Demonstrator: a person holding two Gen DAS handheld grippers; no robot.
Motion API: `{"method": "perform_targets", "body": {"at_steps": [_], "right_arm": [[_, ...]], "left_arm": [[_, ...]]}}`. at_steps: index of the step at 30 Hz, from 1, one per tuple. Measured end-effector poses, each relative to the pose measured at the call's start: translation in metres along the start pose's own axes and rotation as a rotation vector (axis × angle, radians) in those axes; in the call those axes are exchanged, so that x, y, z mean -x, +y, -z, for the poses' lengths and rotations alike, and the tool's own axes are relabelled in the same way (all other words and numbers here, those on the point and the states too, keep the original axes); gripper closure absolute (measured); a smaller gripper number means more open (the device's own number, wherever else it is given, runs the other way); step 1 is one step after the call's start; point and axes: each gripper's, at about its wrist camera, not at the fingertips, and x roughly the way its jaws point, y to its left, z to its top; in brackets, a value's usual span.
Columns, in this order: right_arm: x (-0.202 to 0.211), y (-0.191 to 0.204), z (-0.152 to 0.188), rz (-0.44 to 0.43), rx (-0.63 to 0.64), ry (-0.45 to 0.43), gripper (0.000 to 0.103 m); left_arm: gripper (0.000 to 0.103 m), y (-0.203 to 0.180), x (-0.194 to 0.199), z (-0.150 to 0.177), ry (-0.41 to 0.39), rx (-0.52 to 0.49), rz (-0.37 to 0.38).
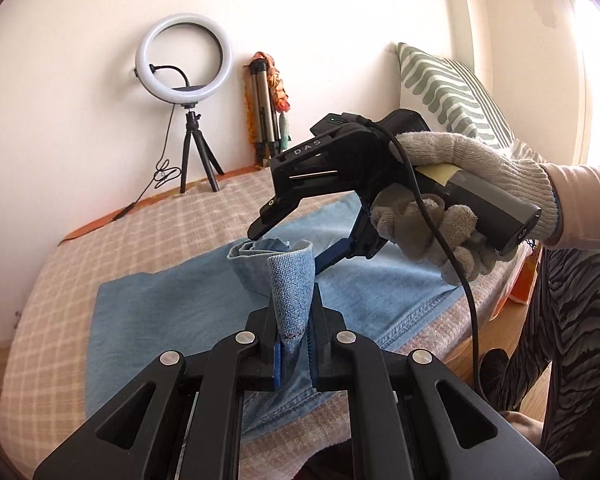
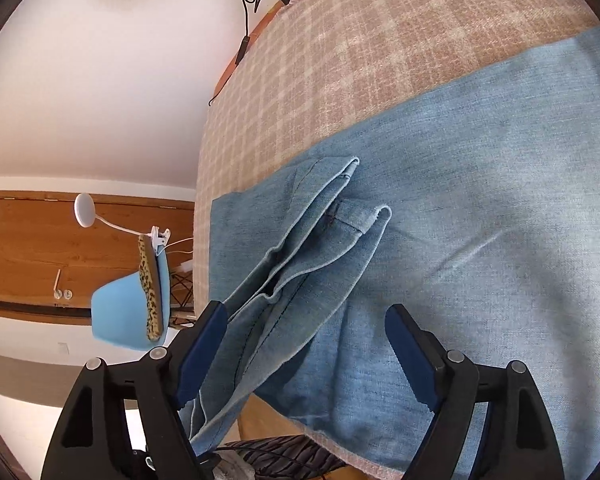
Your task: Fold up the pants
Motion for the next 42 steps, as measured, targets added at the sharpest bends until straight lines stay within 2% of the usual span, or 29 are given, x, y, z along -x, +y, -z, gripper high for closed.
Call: {"method": "perform_targets", "body": {"at_steps": [5,7,9,11,12,14,19,24,34,42], "right_arm": [[-0.008,0.0,-0.016,-0.036,-0.026,-0.039,0.02],[-0.016,0.005,-0.021,-0.003,-0.01,-0.027,0.025],[-0.021,0.013,-0.024,0.067,0.044,-0.016,0.04],[-0.026,0.02,-0.026,0.133,0.097,0.0,0.068],[-0.026,0.022,-0.027,0.155,0.125,0.004,0.073],[-0.024,0.03,-0.027,0.208,0.196,-0.015,0.091],[0.001,0.055,-0.026,0.271,0.364,-0.053,0.097],[0.048,0.063,-0.032,0.303,0.43,-0.106,0.098],[0.131,0.031,-0.035,0.362,0.422,-0.203,0.098],[0.184,-0.013,-0.035,0.407,0.394,-0.229,0.098]], "left_arm": [[0.095,-0.025,-0.009,0.012,0.03,-0.118,-0.003],[0.095,-0.031,-0.013,0.016,0.044,-0.15,-0.003],[0.095,-0.035,-0.016,0.019,0.057,-0.183,-0.009],[0.095,-0.036,-0.018,0.021,0.066,-0.196,-0.008],[0.095,-0.037,-0.019,0.021,0.07,-0.202,-0.007],[0.095,-0.039,-0.021,0.021,0.077,-0.224,-0.014],[0.095,-0.05,-0.028,0.012,0.079,-0.233,-0.002],[0.095,-0.082,-0.035,-0.012,0.033,-0.256,0.04],[0.095,-0.132,-0.059,-0.051,-0.007,-0.158,0.156],[0.095,-0.181,-0.087,-0.066,-0.001,-0.159,0.235]]}}
